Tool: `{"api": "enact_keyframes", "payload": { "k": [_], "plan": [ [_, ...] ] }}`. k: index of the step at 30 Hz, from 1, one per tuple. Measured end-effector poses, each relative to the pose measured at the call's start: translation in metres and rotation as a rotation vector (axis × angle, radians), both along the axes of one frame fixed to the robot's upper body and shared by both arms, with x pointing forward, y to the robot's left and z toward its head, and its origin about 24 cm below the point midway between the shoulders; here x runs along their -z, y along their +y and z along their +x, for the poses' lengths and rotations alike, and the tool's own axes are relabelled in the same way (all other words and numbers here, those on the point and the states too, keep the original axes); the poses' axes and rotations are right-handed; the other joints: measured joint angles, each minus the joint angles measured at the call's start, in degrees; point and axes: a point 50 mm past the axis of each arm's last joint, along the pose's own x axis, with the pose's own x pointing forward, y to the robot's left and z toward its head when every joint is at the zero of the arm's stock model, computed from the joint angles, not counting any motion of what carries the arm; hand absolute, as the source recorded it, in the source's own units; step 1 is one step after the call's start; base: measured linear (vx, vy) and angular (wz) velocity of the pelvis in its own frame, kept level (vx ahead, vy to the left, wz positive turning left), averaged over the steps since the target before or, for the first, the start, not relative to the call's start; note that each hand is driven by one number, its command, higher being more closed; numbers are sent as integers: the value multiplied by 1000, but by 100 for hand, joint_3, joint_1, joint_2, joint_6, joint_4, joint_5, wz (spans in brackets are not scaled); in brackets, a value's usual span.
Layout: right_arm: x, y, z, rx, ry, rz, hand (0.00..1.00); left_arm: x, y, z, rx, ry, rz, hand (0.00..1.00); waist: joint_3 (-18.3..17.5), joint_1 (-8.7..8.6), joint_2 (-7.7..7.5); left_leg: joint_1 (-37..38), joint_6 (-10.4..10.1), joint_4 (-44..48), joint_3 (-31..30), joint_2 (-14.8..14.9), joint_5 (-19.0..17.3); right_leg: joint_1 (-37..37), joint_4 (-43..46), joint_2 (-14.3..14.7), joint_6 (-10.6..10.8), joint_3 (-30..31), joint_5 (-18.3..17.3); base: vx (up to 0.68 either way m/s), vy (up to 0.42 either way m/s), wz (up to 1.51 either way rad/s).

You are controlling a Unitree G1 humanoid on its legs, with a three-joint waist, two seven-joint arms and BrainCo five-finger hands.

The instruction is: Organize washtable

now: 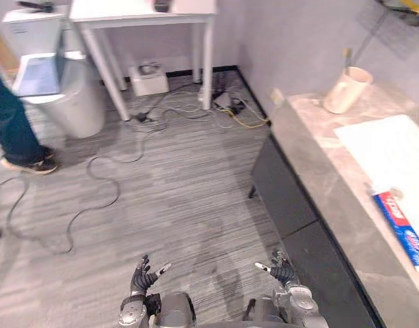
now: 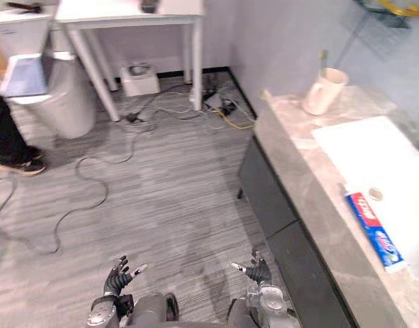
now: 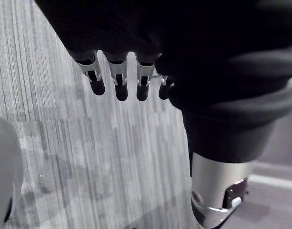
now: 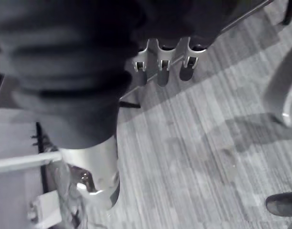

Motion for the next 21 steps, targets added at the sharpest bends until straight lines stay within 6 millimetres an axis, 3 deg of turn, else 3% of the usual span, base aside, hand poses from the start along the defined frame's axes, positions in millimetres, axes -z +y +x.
{"api": "enact_keyframes", "payload": {
  "k": [1,3,4,5,7,8,11,13,15,16,17,18,21],
  "plan": [
    [2,-9,-6,-5,22,-20,0,3,-5,-3,-3,12,-17,0,-128,-49,223,101,-188,47,-47,173,36,38,137,138,-45,32,-70,365,-179,-51],
    [-1,-18,-3,-11,8,-44,0,4,-9,-4,8,18,-34,0,-185,-80,398,-78,-413,797,-216,397,165,69,150,323,-58,235,-343,352,-210,-79],
    [-1,-24,-3,-12,11,-60,0,5,-13,-3,13,19,-43,0,-154,-71,558,-427,-716,1970,-543,741,530,328,-12,594,-110,449,-429,282,-172,-88],
    [-1,-25,-4,-6,15,-62,0,6,-14,-5,13,25,-46,0,-110,-66,523,-662,-769,2636,-766,867,711,554,-179,741,-133,611,-447,285,-152,-97],
    [1,-21,-7,-30,30,-46,0,6,-17,-5,12,27,-56,0,-105,-53,508,-907,-703,3383,-954,846,358,959,-446,887,-155,996,-458,293,-84,-108],
    [3,-18,-10,-20,39,-35,0,6,-20,-3,11,16,-61,0,-98,-50,476,-1045,-557,3317,-1004,726,173,1118,-568,904,-155,1247,-458,335,-54,-131],
    [3,-18,-10,-31,44,-29,0,5,-22,-2,6,5,-68,0,-101,-48,487,-1433,-427,2489,-1155,378,-34,1185,-722,965,-144,2002,-452,196,60,-124],
    [4,-19,-12,-7,49,-26,0,4,-22,-1,2,-4,-67,0,-92,-37,474,-1540,-425,1582,-1603,47,-33,1250,-755,970,-69,2453,-457,195,182,-135],
    [3,-21,-11,23,43,-37,0,5,-23,-3,0,0,-68,0,-105,-34,527,-1429,-442,252,-2439,-334,19,1234,-723,999,112,2973,-507,140,244,-136],
    [3,-23,-11,28,41,-44,0,6,-24,-5,-4,4,-71,0,-131,-19,640,-1338,-498,-266,-2779,-346,139,1231,-694,1103,199,3190,-537,182,337,-141],
    [3,-24,-12,31,42,-45,0,6,-25,-7,-14,8,-78,0,-161,56,684,-1174,-347,-261,-2832,-419,489,1267,-691,1138,348,3427,-538,208,322,-132],
    [5,-20,-17,36,50,-35,0,4,-20,-1,-7,-5,-58,0,-151,42,548,-1075,-231,-267,-2637,-529,384,1357,-801,979,501,3563,-498,188,253,-96],
    [7,-18,-22,34,70,-34,0,4,-18,-3,-10,-4,-46,0,-235,96,310,-852,-64,-358,-2227,-665,220,1347,-797,796,643,3911,-581,162,200,-58]
  ]
}}
